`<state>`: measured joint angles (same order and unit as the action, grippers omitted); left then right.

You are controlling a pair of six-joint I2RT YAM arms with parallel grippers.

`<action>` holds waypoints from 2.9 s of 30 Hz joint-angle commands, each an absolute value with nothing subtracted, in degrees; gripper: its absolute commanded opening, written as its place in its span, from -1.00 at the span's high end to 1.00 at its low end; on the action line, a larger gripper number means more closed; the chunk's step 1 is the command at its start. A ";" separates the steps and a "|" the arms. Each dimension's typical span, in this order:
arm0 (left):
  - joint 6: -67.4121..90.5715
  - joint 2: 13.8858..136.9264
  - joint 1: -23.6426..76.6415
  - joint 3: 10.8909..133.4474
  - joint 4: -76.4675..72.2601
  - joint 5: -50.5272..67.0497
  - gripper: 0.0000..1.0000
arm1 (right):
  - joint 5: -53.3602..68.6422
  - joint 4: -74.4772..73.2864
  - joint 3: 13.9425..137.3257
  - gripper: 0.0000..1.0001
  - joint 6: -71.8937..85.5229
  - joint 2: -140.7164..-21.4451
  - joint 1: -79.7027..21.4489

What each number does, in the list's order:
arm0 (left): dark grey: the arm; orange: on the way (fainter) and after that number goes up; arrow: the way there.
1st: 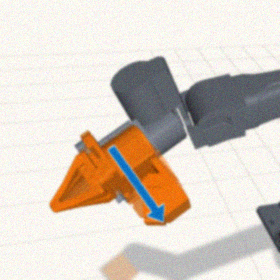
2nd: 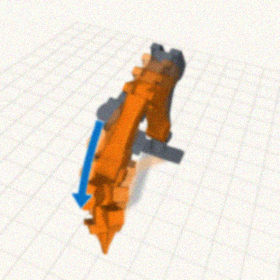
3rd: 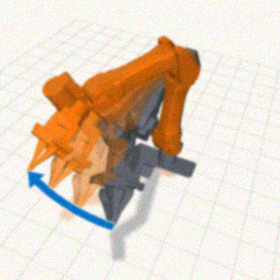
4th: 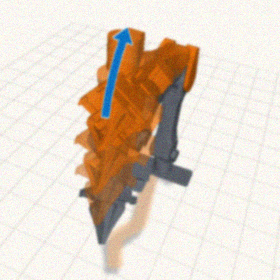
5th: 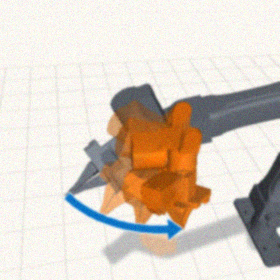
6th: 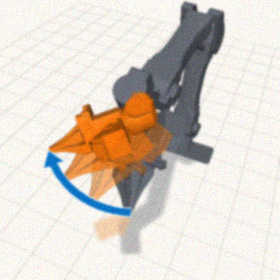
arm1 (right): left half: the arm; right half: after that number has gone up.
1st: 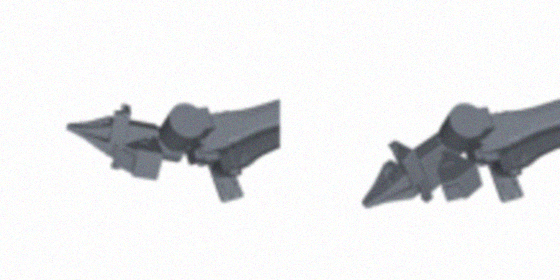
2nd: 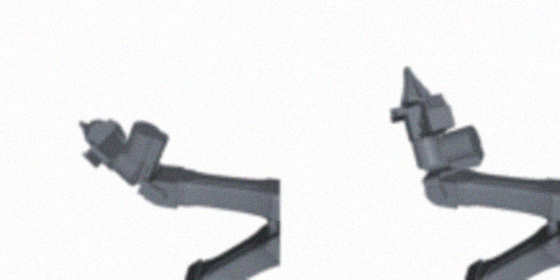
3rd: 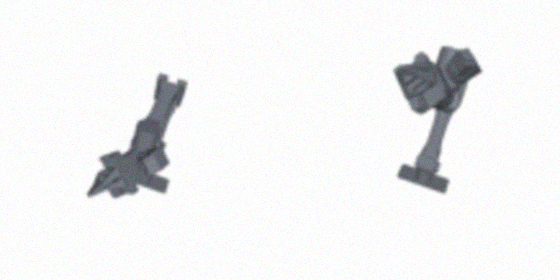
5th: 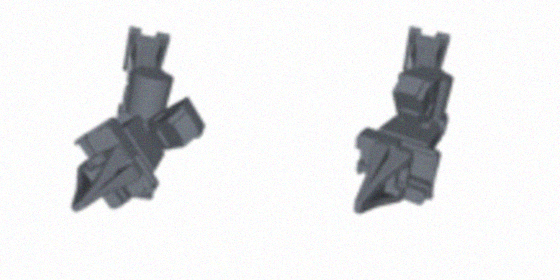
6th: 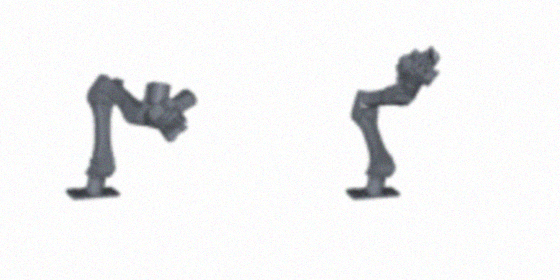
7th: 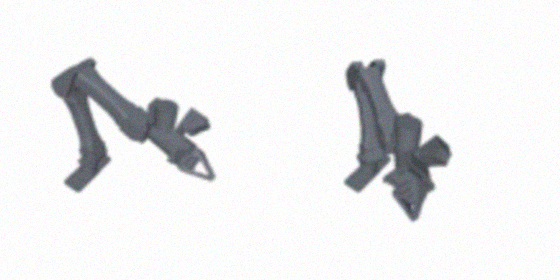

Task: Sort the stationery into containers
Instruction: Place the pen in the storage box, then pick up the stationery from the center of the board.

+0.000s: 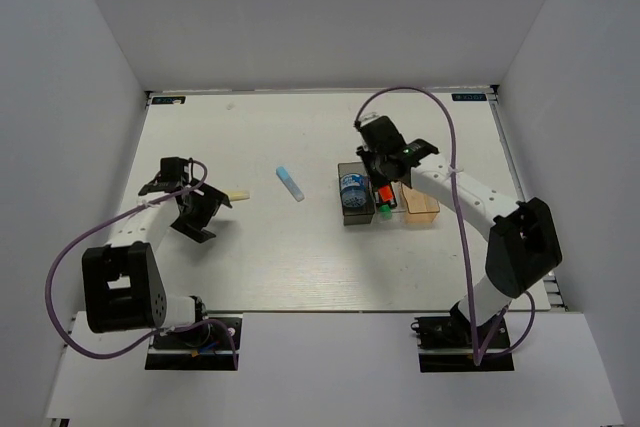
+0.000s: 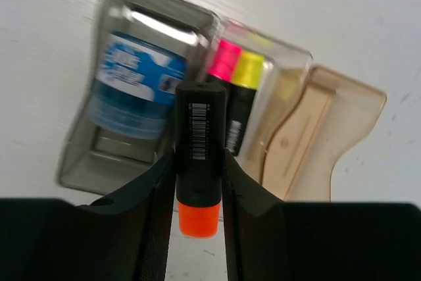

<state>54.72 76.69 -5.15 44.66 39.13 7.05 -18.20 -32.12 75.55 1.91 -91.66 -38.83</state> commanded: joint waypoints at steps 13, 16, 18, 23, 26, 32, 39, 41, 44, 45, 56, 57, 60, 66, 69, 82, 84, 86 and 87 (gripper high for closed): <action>58.44 81.99 -5.62 49.04 36.65 6.50 -0.84 | -10.81 -30.50 75.67 1.00 11.16 -96.93 -29.45; 59.24 84.19 -5.54 50.62 36.21 6.24 -0.84 | -10.63 -30.93 76.29 0.82 10.99 -98.26 -28.57; 59.85 85.51 -5.71 52.12 36.39 5.72 -0.84 | -9.76 -29.88 76.29 0.22 10.28 -98.53 -28.04; 62.22 88.42 -5.54 55.54 36.74 5.27 -0.84 | -5.55 -29.53 75.41 -0.39 8.70 -96.60 -26.90; 63.54 89.73 -5.54 57.30 36.65 4.49 -0.84 | -3.96 -28.57 73.31 -0.46 7.91 -93.00 -26.63; 67.85 94.39 -4.48 63.80 45.43 -1.39 -0.71 | -0.70 -27.51 66.64 -0.40 8.79 -82.98 -26.02; 73.03 100.01 -1.59 69.60 53.34 -4.83 -0.64 | 3.87 -24.43 61.35 -0.40 9.84 -74.18 -24.35; 74.18 102.30 -0.97 71.80 54.83 -4.92 -0.64 | 4.57 -24.70 61.26 -0.40 9.84 -73.22 -23.47; 74.97 104.41 -0.26 75.14 56.25 -7.20 -0.64 | 6.24 -24.70 60.65 -0.40 10.28 -71.90 -22.51; 75.14 104.76 -0.35 75.49 56.25 -8.34 -0.64 | 6.76 -24.26 60.21 -0.40 10.46 -71.11 -22.33; 76.64 109.68 2.81 77.26 55.11 -10.55 -0.56 | 12.03 -24.52 59.24 -0.40 11.77 -68.12 -18.90; 76.90 109.95 2.90 76.82 54.76 -10.63 -0.53 | 12.21 -24.43 59.15 -0.40 11.86 -68.12 -18.55; 77.34 110.48 3.25 75.68 53.54 -10.81 -0.53 | 13.36 -24.70 59.24 -0.40 12.30 -67.77 -17.67; 77.17 111.79 3.60 74.44 51.86 -10.55 -0.10 | 15.29 -24.52 58.71 -0.38 12.92 -66.97 -16.09; 76.99 111.89 3.60 72.78 50.89 -9.93 0.26 | 16.35 -24.35 58.45 -0.38 13.10 -66.80 -14.95; 51.12 93.61 18.40 69.61 43.51 -7.12 1.00 | 27.41 -27.68 55.99 0.09 1.06 -64.25 -12.13; 47.05 90.28 21.96 70.49 40.97 -5.20 1.00 | 24.02 -26.72 54.76 1.00 0.96 -62.41 -11.69; 43.09 89.56 28.44 71.36 37.89 -1.24 1.00 | 20.86 -26.63 53.97 1.00 0.44 -61.70 -11.60; 42.11 89.82 31.26 72.85 36.23 1.29 1.00 | 19.70 -26.46 53.70 1.00 0.35 -60.48 -11.25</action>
<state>51.53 93.14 25.52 69.43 41.54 -4.62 22.28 -27.16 54.30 3.14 -63.05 -11.99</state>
